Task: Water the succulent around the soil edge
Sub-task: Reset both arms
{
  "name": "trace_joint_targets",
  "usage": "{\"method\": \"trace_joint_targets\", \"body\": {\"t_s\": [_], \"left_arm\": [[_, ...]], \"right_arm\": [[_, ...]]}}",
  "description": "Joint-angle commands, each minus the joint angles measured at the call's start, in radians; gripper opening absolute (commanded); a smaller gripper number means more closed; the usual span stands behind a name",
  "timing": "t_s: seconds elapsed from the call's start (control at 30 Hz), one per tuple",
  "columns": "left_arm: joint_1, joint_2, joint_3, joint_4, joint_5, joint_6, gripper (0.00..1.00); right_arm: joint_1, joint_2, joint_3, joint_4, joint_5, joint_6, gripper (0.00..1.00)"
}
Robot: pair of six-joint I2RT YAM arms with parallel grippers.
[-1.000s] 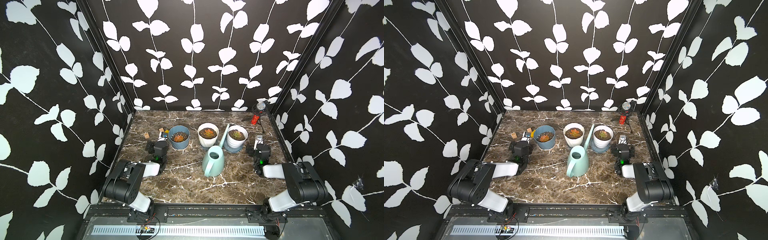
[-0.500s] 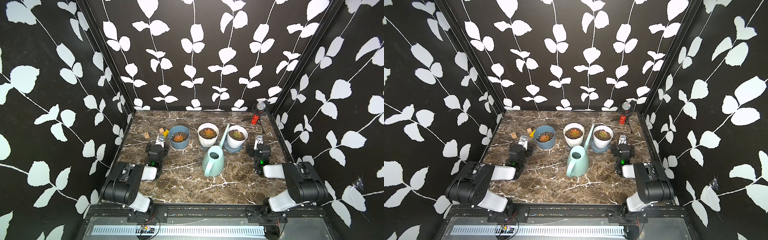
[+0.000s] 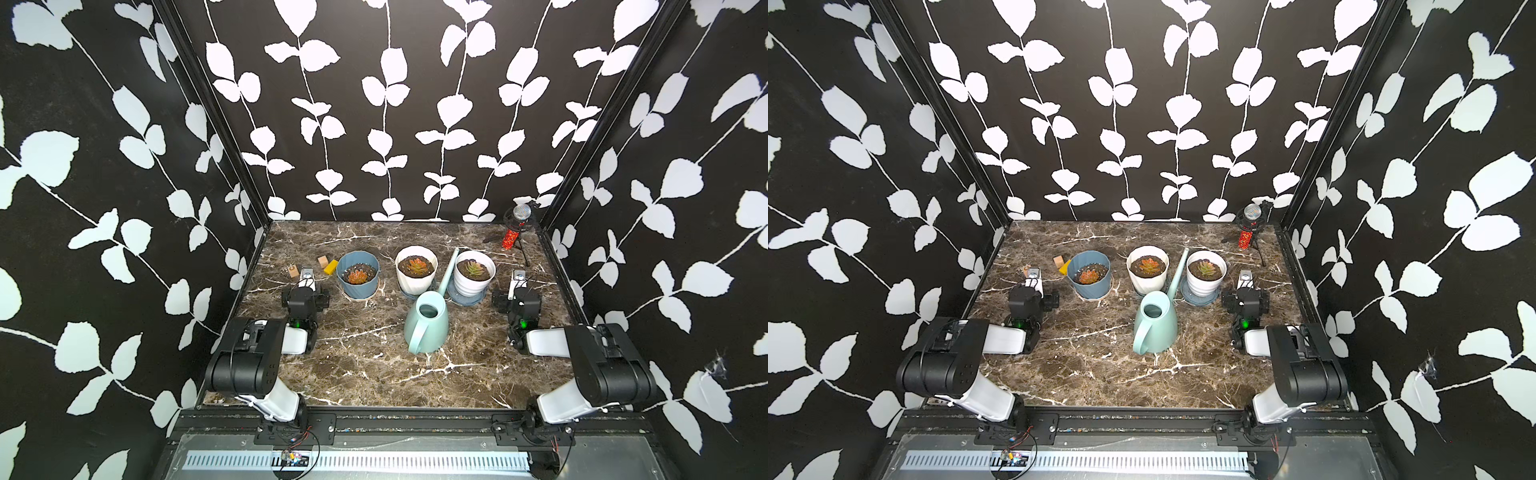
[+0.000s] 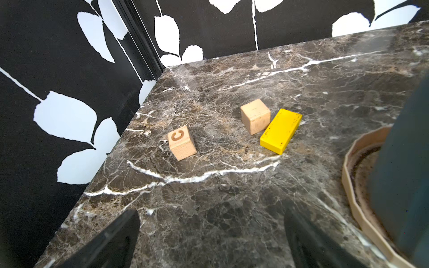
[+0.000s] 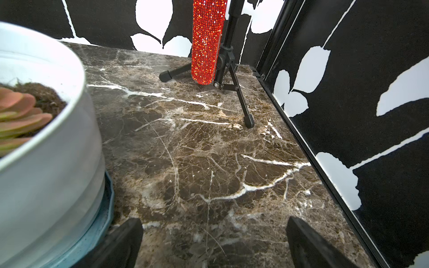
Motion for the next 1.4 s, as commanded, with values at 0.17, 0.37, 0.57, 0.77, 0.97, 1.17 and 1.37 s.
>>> {"method": "trace_joint_targets", "body": {"t_s": [0.17, 0.37, 0.57, 0.77, 0.97, 1.17, 1.37], "left_arm": [[-0.003, -0.018, 0.000, 0.022, 0.010, -0.008, 0.99], [-0.006, -0.019, 0.000, 0.019, 0.006, -0.007, 0.99], [-0.006, -0.019, 0.000, 0.021, 0.005, -0.006, 0.99], [-0.006, -0.019, 0.000, 0.021, 0.005, -0.007, 0.99], [-0.007, -0.019, 0.000, 0.020, 0.005, -0.007, 0.99], [-0.006, -0.019, 0.000, 0.021, 0.006, -0.006, 0.99], [-0.006, -0.018, 0.000, 0.022, 0.006, -0.007, 0.99]], "right_arm": [[-0.005, -0.008, -0.005, 0.042, 0.014, 0.008, 0.99], [-0.006, -0.005, 0.002, 0.031, 0.008, 0.011, 0.99], [-0.006, -0.007, -0.001, 0.035, 0.009, 0.010, 0.99], [-0.006, -0.008, -0.001, 0.034, 0.005, 0.009, 0.99], [-0.007, -0.009, -0.001, 0.034, 0.005, 0.009, 0.99], [-0.007, -0.008, -0.001, 0.034, 0.005, 0.009, 0.99], [-0.007, -0.008, 0.000, 0.034, 0.005, 0.010, 0.99]]}}
